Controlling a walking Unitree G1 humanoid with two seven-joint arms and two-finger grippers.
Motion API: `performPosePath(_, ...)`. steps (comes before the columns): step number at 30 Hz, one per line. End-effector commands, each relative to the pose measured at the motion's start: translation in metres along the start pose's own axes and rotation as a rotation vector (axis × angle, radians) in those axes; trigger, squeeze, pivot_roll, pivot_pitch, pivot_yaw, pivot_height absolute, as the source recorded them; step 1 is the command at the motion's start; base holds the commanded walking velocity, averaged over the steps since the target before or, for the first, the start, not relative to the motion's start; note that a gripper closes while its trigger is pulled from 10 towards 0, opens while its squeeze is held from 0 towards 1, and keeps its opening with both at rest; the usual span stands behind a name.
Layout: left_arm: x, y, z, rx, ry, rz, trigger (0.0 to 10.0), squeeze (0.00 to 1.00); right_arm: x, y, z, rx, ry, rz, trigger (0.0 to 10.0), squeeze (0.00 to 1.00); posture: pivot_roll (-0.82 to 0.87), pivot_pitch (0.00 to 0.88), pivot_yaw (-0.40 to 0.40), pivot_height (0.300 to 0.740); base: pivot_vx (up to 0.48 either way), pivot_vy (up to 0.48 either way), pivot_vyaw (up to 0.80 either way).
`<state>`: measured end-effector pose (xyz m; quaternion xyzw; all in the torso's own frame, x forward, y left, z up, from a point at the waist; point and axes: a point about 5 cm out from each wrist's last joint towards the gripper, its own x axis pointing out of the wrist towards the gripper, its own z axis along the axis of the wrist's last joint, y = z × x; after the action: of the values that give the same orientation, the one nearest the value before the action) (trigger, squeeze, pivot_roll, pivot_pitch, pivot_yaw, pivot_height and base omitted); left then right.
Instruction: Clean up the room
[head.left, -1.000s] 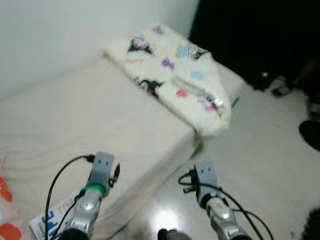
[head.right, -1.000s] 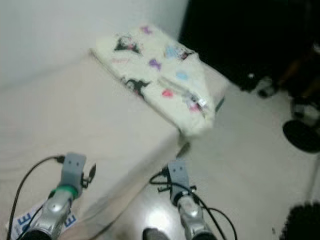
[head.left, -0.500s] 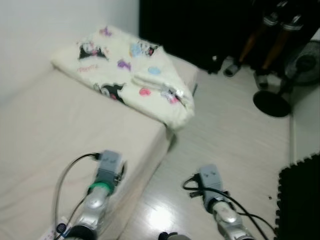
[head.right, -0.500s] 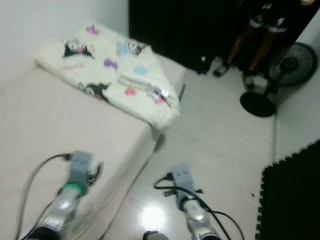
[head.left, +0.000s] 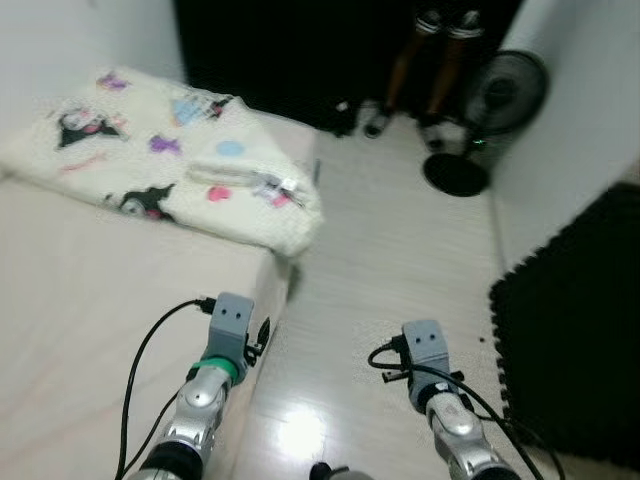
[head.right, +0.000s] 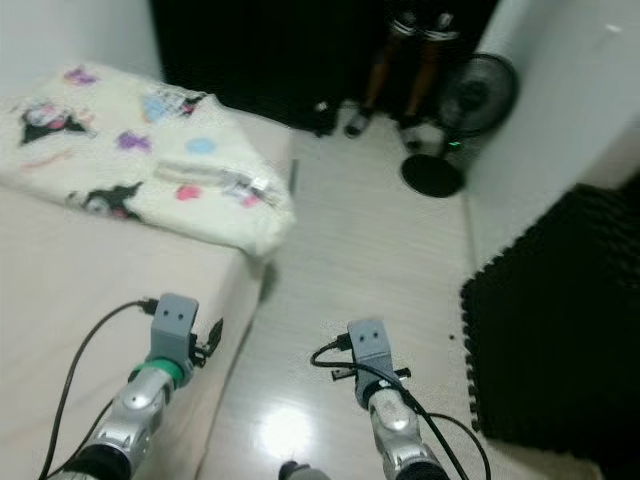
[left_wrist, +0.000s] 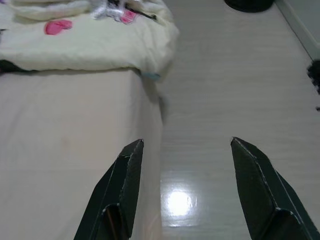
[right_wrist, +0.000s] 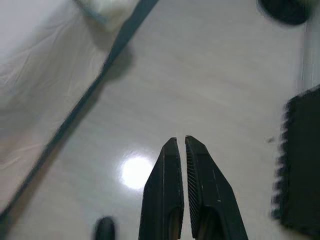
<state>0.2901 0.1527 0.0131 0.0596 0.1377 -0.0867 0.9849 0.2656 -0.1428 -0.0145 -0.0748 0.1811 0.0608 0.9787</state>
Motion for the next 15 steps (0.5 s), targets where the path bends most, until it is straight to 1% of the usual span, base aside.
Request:
performPosePath(1,-0.002,-0.003,-0.007,-0.024,0.030,-0.004,10.0,0.00,-0.003,-0.003,-0.007,0.004,0.027,-0.014,10.0,0.00,0.01,0.062,0.025,0.740,0.000,0.000,-0.80)
performPosePath(2,-0.001,0.000,-0.005,-0.037,0.026,-0.003,10.0,0.00,-0.002,-0.002,-0.006,0.014,0.025,-0.021,10.0,0.00,0.02,0.062,0.042,0.740,0.000,0.000,-0.80)
performPosePath(3,-0.001,0.000,-0.005,-0.037,0.026,-0.003,10.0,0.00,-0.002,-0.002,-0.006,0.014,0.025,-0.021,10.0,0.00,0.02,0.062,0.042,0.740,0.000,0.000,-0.80)
performPosePath(6,0.000,0.003,-0.002,-0.016,0.023,0.008,10.0,0.00,-0.002,0.000,-0.006,0.021,0.024,-0.026,10.0,0.00,0.02,0.061,0.047,0.740,0.000,0.000,-0.80)
performPosePath(7,0.000,0.006,0.000,0.014,0.003,0.032,10.0,0.00,-0.003,0.000,-0.006,0.028,0.021,-0.030,10.0,0.00,0.01,0.064,0.050,0.740,0.000,0.000,-0.80)
performPosePath(8,0.000,0.006,0.000,0.014,0.003,0.032,10.0,0.00,-0.003,0.000,-0.006,0.028,0.021,-0.030,10.0,0.00,0.01,0.064,0.050,0.740,0.000,0.000,-0.80)
performPosePath(10,0.001,0.008,0.003,-0.008,-0.023,0.045,10.0,0.00,-0.003,0.001,-0.005,0.028,0.012,-0.017,10.0,0.00,0.01,0.069,0.048,0.740,0.000,0.000,0.00)
performPosePath(15,0.001,0.007,0.004,-0.031,-0.033,0.036,10.0,0.00,-0.003,0.003,-0.005,0.030,0.012,-0.001,10.0,0.00,0.01,0.072,0.044,0.740,0.000,0.000,0.00)
